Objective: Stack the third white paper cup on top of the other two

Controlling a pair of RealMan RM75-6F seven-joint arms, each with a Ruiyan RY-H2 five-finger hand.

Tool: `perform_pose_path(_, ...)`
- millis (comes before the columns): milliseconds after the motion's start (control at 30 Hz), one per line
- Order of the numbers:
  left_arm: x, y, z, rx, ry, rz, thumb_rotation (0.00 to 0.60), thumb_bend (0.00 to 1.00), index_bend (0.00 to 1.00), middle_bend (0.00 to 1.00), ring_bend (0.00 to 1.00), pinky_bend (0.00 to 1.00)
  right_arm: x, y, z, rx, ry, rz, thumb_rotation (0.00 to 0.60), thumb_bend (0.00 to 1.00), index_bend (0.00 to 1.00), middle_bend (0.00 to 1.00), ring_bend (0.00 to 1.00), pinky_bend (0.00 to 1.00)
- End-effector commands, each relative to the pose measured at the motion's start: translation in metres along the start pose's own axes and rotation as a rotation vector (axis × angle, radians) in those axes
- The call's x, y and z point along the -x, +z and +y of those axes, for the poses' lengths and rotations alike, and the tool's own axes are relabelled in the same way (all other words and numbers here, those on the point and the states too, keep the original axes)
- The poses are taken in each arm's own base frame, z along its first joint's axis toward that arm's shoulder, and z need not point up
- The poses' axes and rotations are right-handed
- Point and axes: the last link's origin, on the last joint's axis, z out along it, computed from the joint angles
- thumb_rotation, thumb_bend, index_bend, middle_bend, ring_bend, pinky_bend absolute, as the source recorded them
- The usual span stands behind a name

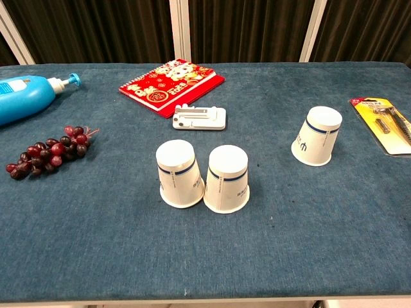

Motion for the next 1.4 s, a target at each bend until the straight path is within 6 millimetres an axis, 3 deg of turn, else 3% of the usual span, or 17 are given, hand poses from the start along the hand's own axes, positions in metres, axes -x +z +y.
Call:
perform_pose_path(33,0.001,-0.002,0.000,0.003,-0.012,-0.014,0.534,0.14,0.17,0.21,0.06,0.03,0.000,0.001,-0.003,-0.007,-0.002,0.000,0.600,0.18,0.00,0.10,0.00,0.06)
perform_pose_path(200,0.000,0.005,0.009,0.045,-0.030,-0.003,0.535,0.14,0.17,0.21,0.06,0.03,-0.006,0.000,-0.004,-0.009,0.007,0.013,0.600,0.18,0.00,0.10,0.00,0.06)
perform_pose_path(300,-0.002,0.013,0.026,0.115,-0.050,0.001,0.537,0.14,0.17,0.21,0.06,0.03,-0.014,-0.001,-0.005,-0.018,0.005,0.031,0.600,0.18,0.00,0.10,0.00,0.06)
perform_pose_path(667,0.017,0.034,0.129,0.506,-0.148,-0.152,0.513,0.14,0.17,0.21,0.07,0.03,-0.024,0.001,-0.021,-0.081,0.007,0.015,0.600,0.18,0.00,0.10,0.00,0.06)
perform_pose_path(833,0.024,0.040,0.156,0.581,-0.132,-0.164,0.515,0.14,0.17,0.21,0.07,0.03,-0.008,0.019,-0.040,-0.150,-0.032,-0.095,0.600,0.18,0.01,0.10,0.00,0.08)
perform_pose_path(1133,0.023,0.040,0.157,0.551,-0.114,-0.131,0.514,0.14,0.17,0.21,0.07,0.03,0.038,0.094,-0.114,-0.324,-0.115,-0.280,0.600,0.22,0.09,0.14,0.02,0.11)
perform_pose_path(1267,0.023,0.039,0.153,0.530,-0.113,-0.124,0.516,0.14,0.17,0.21,0.07,0.03,0.056,0.118,-0.140,-0.361,-0.176,-0.324,0.600,0.29,0.13,0.15,0.03,0.12)
perform_pose_path(1400,0.023,0.038,0.147,0.506,-0.114,-0.118,0.513,0.14,0.17,0.21,0.07,0.03,0.065,0.130,-0.153,-0.369,-0.223,-0.338,0.600,0.37,0.18,0.19,0.06,0.12)
